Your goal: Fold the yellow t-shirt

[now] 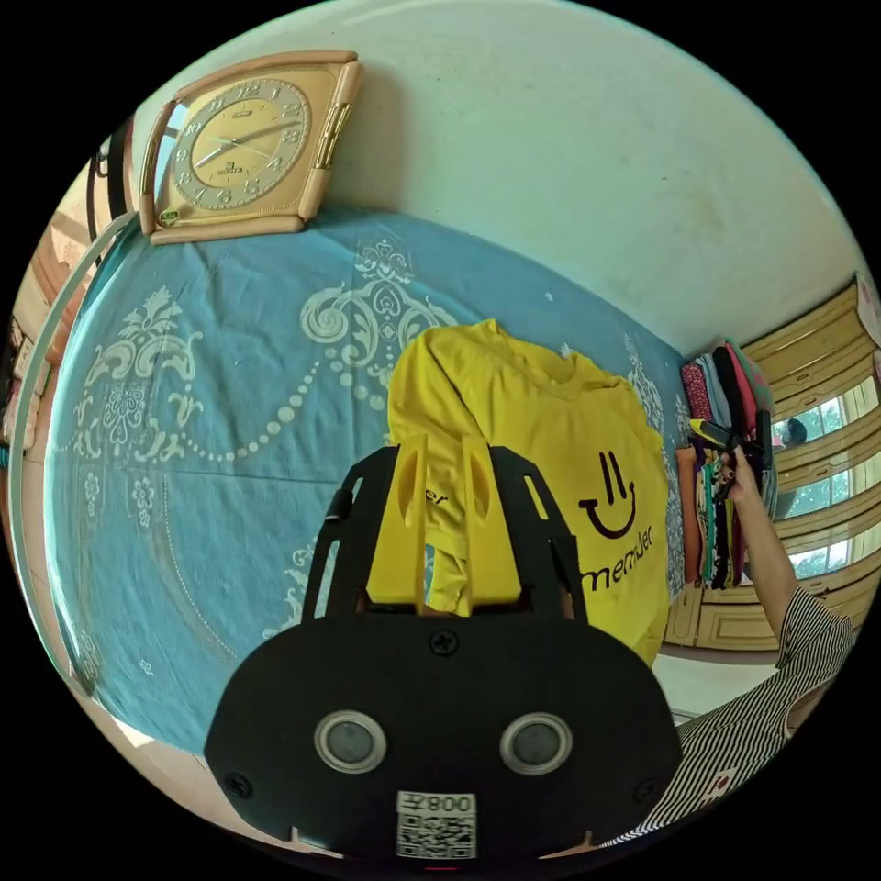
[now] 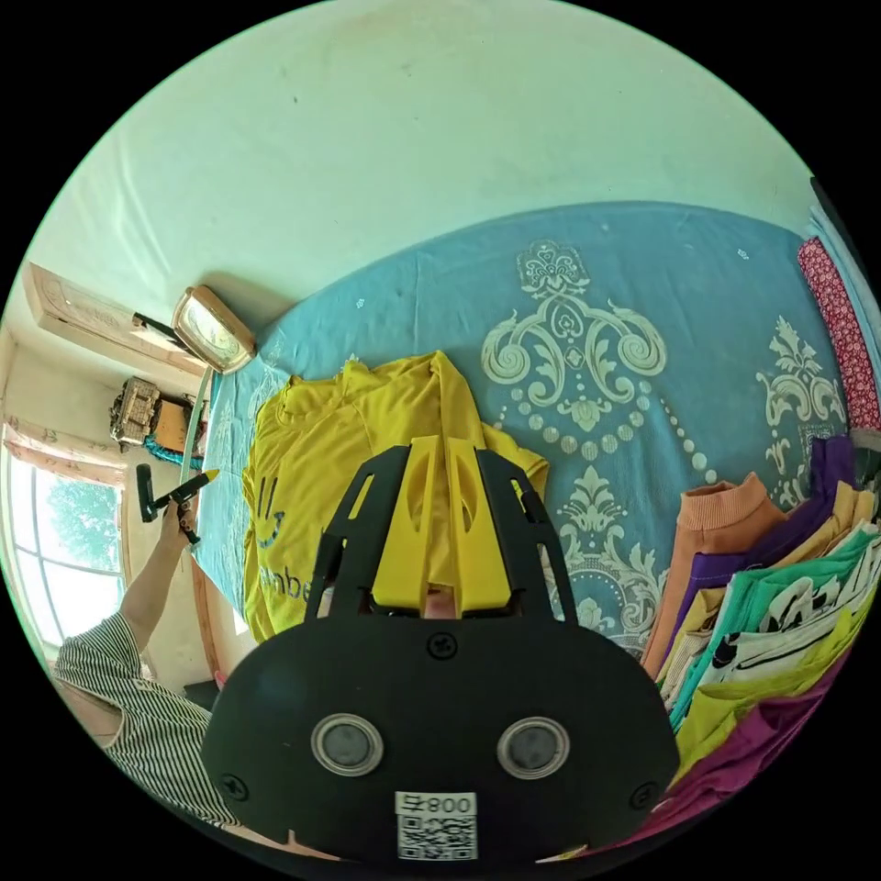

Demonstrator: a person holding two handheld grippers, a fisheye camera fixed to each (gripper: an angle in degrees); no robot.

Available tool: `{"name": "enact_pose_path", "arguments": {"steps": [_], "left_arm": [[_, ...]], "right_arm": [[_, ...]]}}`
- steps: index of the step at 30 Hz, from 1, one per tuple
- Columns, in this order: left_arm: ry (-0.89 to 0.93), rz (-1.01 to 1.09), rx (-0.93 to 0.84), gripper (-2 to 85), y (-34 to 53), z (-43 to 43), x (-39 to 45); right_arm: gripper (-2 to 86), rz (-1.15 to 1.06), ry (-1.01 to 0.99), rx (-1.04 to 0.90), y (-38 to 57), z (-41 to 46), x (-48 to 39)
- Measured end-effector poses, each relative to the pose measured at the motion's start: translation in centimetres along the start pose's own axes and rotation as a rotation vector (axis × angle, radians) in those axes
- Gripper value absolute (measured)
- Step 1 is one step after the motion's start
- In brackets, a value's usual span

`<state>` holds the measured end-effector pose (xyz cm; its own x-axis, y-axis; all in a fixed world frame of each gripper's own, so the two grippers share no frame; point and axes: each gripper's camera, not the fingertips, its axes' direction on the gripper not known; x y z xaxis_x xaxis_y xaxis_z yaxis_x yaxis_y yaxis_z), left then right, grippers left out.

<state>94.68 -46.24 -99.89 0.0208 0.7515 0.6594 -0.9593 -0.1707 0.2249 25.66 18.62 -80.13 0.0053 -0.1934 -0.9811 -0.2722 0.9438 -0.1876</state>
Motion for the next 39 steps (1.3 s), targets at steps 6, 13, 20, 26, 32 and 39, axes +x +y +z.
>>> {"name": "enact_pose_path", "arguments": {"steps": [6,13,20,26,32,39], "left_arm": [[0.056,-0.115,-0.088,0.4,7.8,10.7,-5.6],[0.055,-0.192,-0.136,-0.5,9.6,22.5,-5.8],[0.061,-0.145,-0.1,0.2,13.2,26.5,-4.0],[0.099,-0.132,-0.025,0.5,16.3,25.3,-3.4],[-0.083,-0.135,0.074,0.8,16.3,19.7,-4.1],[-0.292,-0.267,0.116,3.3,17.4,19.9,-4.6]], "right_arm": [[7.1,0.026,0.074,-0.012,2.7,4.6,-1.2],[7.8,-0.087,0.224,-0.071,-2.2,12.1,-9.4],[5.1,-0.201,0.332,-0.224,-4.5,22.0,-15.5],[0.6,-0.211,0.37,-0.226,-5.4,22.9,-18.2],[0.2,-0.182,0.476,-0.097,-8.3,16.0,-18.9],[2.7,0.064,0.388,-0.09,-13.6,13.1,-13.6]]}}
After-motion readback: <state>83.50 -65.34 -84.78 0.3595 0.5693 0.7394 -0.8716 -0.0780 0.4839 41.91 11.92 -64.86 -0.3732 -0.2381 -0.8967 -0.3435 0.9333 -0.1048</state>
